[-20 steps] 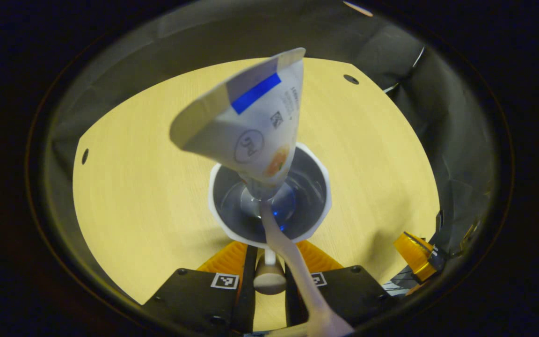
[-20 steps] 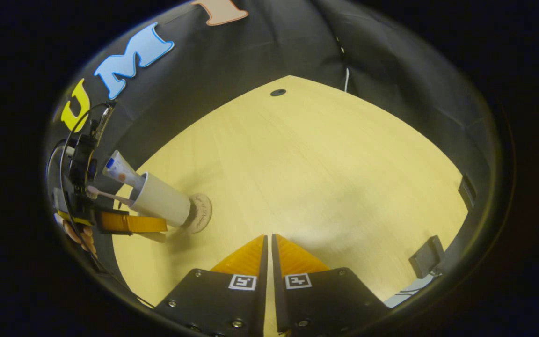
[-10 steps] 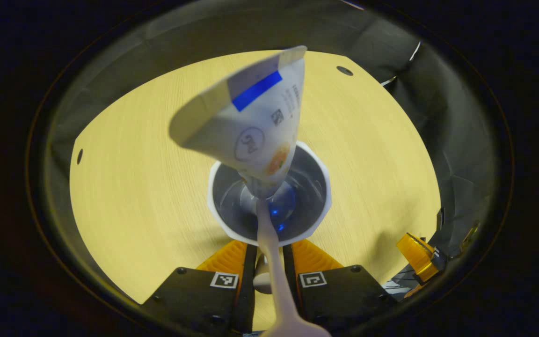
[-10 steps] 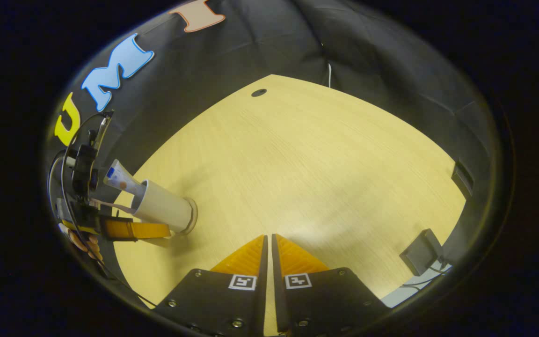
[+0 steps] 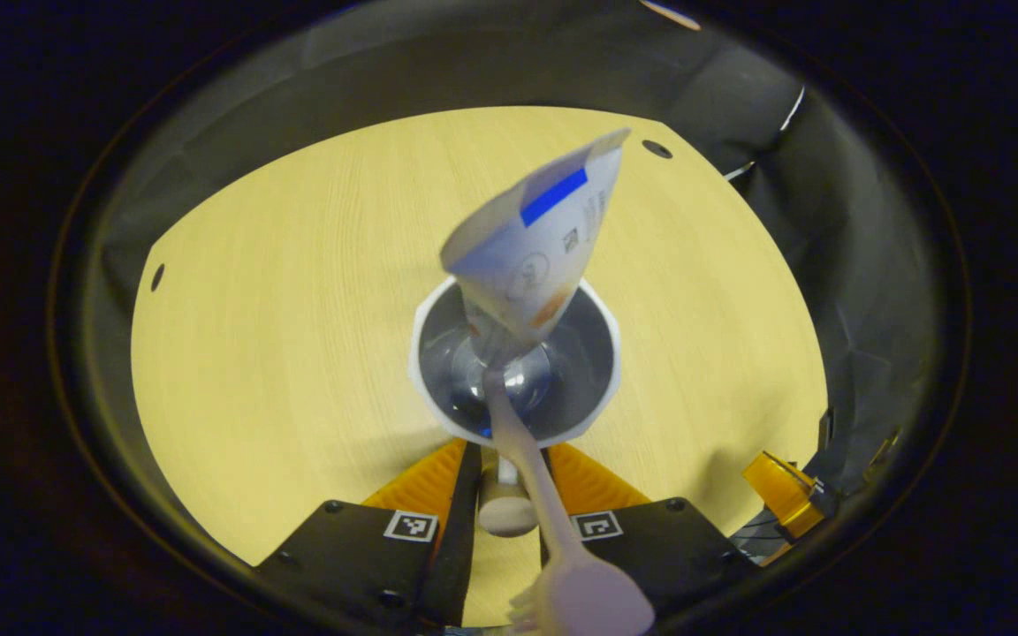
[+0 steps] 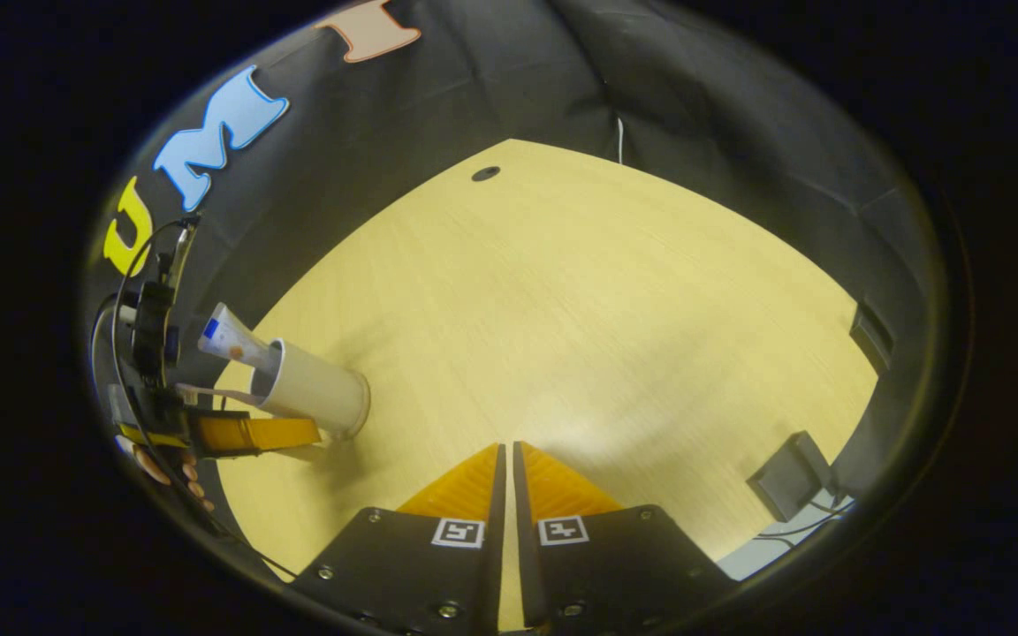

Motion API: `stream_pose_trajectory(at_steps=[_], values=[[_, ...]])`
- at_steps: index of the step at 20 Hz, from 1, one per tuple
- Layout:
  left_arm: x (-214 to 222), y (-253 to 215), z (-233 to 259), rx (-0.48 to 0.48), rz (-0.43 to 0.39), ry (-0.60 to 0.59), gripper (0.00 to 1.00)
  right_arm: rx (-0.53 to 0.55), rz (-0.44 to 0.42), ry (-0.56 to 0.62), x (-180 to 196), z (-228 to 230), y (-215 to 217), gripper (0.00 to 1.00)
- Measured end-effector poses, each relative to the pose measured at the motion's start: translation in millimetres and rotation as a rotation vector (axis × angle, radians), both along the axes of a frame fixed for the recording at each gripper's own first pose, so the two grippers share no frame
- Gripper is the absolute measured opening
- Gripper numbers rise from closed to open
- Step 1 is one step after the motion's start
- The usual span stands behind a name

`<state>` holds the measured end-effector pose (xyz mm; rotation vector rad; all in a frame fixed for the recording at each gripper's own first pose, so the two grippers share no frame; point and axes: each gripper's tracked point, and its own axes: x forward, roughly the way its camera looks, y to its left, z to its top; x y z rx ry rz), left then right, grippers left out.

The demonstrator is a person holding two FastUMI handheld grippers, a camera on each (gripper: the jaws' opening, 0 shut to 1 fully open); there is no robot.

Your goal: Put the toothbrush and toothpaste on the desktop into the cup, then pick up the cup and place it on the coaster on the desktop.

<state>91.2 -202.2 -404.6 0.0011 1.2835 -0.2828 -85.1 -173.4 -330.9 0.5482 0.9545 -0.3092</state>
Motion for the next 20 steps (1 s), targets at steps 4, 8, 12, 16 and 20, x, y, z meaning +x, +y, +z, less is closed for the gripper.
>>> stream_pose_trajectory(at_steps=[4, 8, 12, 16, 20], values=[[-21.0, 8.3, 8.2, -0.024, 0.006, -0.021, 0.46, -0.007, 0.051, -0.006, 4.2, 2.5, 12.1, 0.08], [-47.9, 28.5, 11.6, -0.066, 0.068, -0.035, 0.36, -0.009, 0.136, -0.014, 12.9, 8.3, 37.0, 0.08], [-67.2, 73.0, 17.5, -0.073, 0.156, -0.074, 0.36, 0.007, 0.228, -0.024, 26.1, 14.2, 75.7, 0.08], [-63.6, 125.7, 44.1, -0.059, 0.258, -0.2, 0.36, -0.053, 0.332, -0.089, 42.7, 36.2, 108.8, 0.08], [-52.7, 158.0, 96.0, -0.067, 0.315, -0.392, 0.36, -0.193, 0.383, -0.259, 70.0, 88.9, 129.8, 0.08]])
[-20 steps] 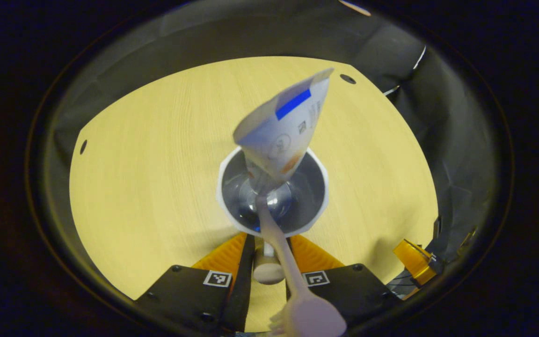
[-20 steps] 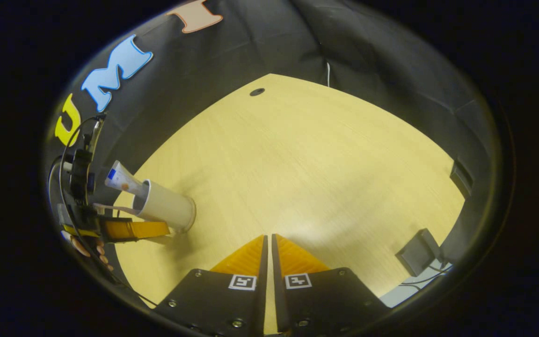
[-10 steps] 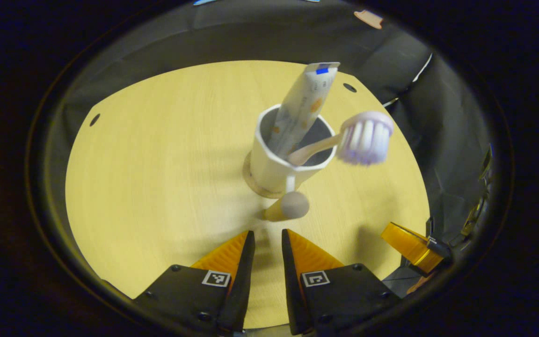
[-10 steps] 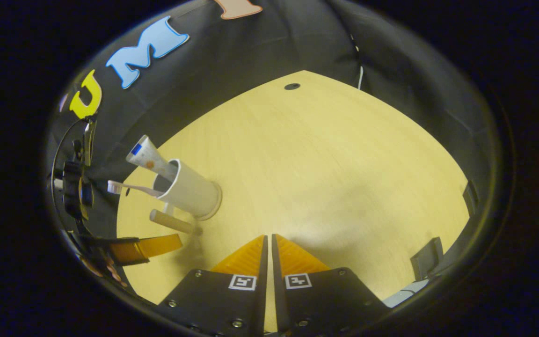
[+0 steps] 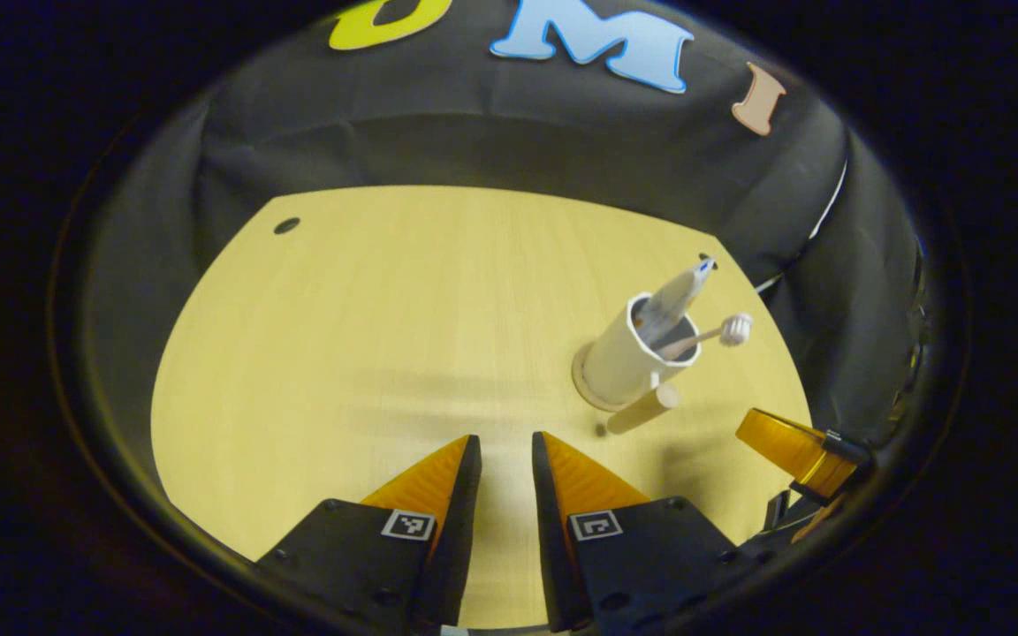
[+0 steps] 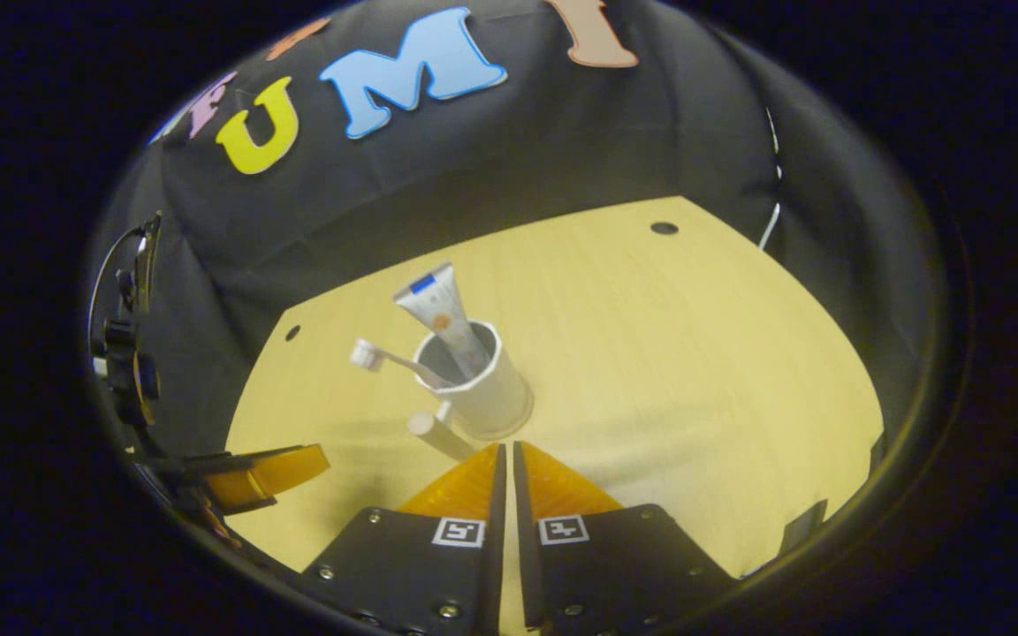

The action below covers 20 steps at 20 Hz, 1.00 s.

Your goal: Put the toothbrush and toothpaste on the desktop into the cup, then pick up the cup and place it on the coaster on the desktop.

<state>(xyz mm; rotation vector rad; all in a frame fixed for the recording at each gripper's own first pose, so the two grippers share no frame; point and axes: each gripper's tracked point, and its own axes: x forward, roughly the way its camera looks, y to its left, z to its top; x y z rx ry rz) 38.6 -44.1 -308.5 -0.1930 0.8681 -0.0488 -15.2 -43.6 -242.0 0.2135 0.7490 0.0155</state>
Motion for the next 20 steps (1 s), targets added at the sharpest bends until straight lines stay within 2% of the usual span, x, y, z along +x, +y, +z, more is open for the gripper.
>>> stream_pose_trajectory(at_steps=[2, 6, 8, 9, 10, 11, 14, 15, 16, 17, 18, 20], values=[[7.8, 11.3, 36.1, 0.027, 0.022, -0.122, 0.41, -0.056, 0.018, -0.112, 12.0, 33.7, 12.1, 0.08], [17.4, 25.3, 122.4, 0.098, 0.027, -0.408, 0.41, -0.159, 0.047, -0.352, 22.7, 105.4, 37.1, 0.08], [14.4, 33.7, 154.9, 0.149, 0.036, -0.501, 0.41, -0.179, 0.049, -0.447, 20.3, 134.3, 48.1, 0.08], [12.2, 38.7, 170.9, 0.164, 0.047, -0.542, 0.36, -0.193, 0.045, -0.491, 17.6, 150.4, 51.4, 0.08], [10.0, 41.0, 184.9, 0.17, 0.061, -0.583, 0.41, -0.201, 0.04, -0.528, 13.9, 163.9, 56.5, 0.08], [6.8, 48.2, 202.1, 0.177, 0.078, -0.622, 0.36, -0.198, 0.035, -0.558, 6.5, 172.0, 60.7, 0.08], [-2.6, 64.9, 236.3, 0.224, 0.131, -0.751, 0.37, -0.195, 0.016, -0.632, -8.9, 187.7, 58.2, 0.08], [-7.4, 67.9, 248.8, 0.232, 0.144, -0.789, 0.49, -0.204, 0.015, -0.647, -12.2, 190.0, 56.7, 0.08], [-11.6, 71.7, 258.6, 0.236, 0.158, -0.818, 0.49, -0.207, 0.024, -0.658, -13.6, 190.3, 58.3, 0.08], [-13.8, 75.2, 266.6, 0.239, 0.171, -0.847, 0.5, -0.204, 0.036, -0.663, -13.2, 191.9, 64.9, 0.27], [-18.2, 78.5, 270.7, 0.244, 0.18, -0.879, 0.63, -0.213, 0.031, -0.661, -16.2, 190.7, 65.6, 0.46], [-21.3, 79.6, 288.5, 0.249, 0.183, -0.951, 0.91, -0.216, 0.021, -0.663, -10.4, 193.3, 65.0, 0.57]])
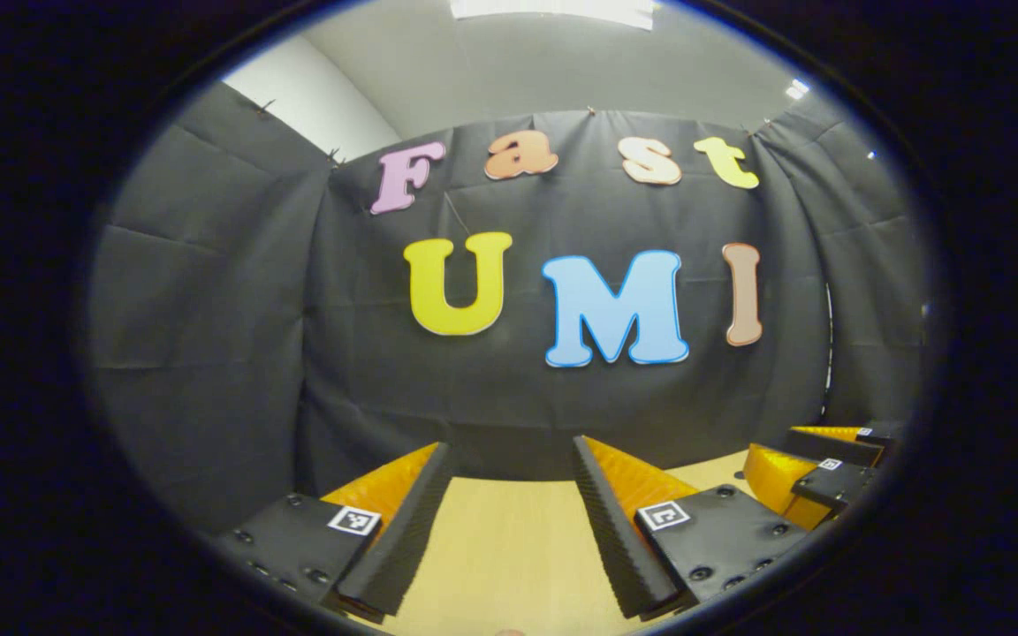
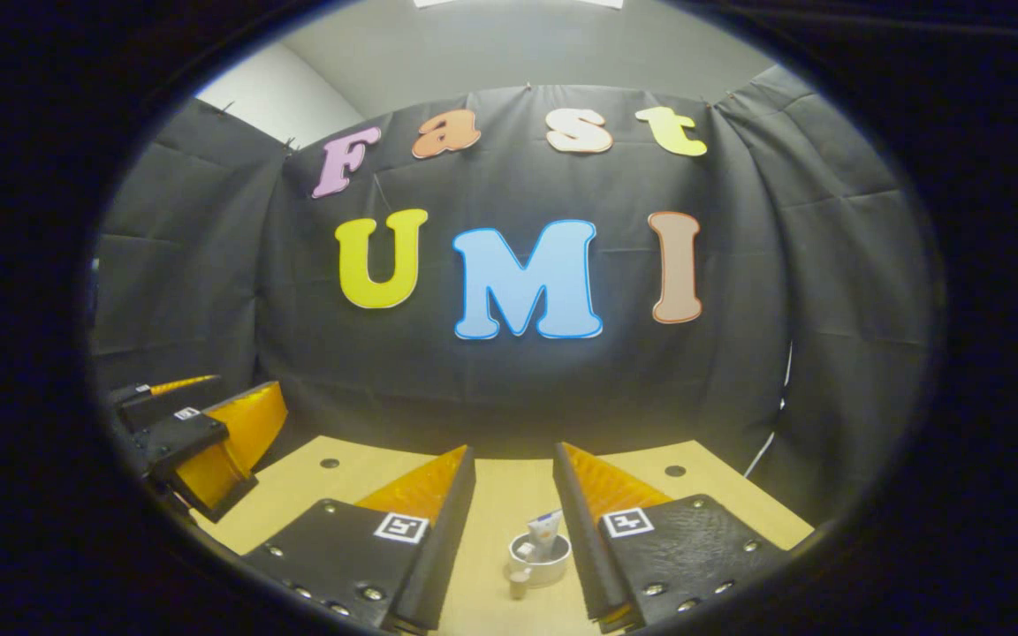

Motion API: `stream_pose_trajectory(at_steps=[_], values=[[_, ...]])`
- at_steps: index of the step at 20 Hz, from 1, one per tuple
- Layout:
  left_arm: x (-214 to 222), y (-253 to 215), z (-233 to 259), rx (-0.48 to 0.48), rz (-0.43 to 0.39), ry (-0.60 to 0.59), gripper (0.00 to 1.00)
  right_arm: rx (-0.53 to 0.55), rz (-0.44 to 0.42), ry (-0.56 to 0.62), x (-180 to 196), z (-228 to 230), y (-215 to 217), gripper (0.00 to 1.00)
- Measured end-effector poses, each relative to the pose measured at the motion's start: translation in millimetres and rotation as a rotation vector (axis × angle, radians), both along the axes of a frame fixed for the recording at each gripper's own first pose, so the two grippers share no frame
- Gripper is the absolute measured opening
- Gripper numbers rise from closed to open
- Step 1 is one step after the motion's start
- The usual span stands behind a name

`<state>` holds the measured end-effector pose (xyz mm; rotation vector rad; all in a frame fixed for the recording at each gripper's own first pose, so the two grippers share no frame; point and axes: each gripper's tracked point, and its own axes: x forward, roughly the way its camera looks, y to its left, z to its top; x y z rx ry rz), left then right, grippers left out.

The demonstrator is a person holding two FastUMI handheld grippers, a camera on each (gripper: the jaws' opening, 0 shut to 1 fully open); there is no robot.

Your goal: Put the toothbrush and toothpaste on the desktop into the cup, then pick up the cup and place it on the coaster on the desktop.

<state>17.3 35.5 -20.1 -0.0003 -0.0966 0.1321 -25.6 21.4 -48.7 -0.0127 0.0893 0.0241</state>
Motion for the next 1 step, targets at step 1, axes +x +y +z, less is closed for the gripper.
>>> stream_pose_trajectory(at_steps=[1], values=[[-1.7, -0.6, 2.1, 0.0, -0.003, -0.019, 0.89, 0.006, -0.001, -0.001, 3.9, -0.8, 1.0, 0.64]])
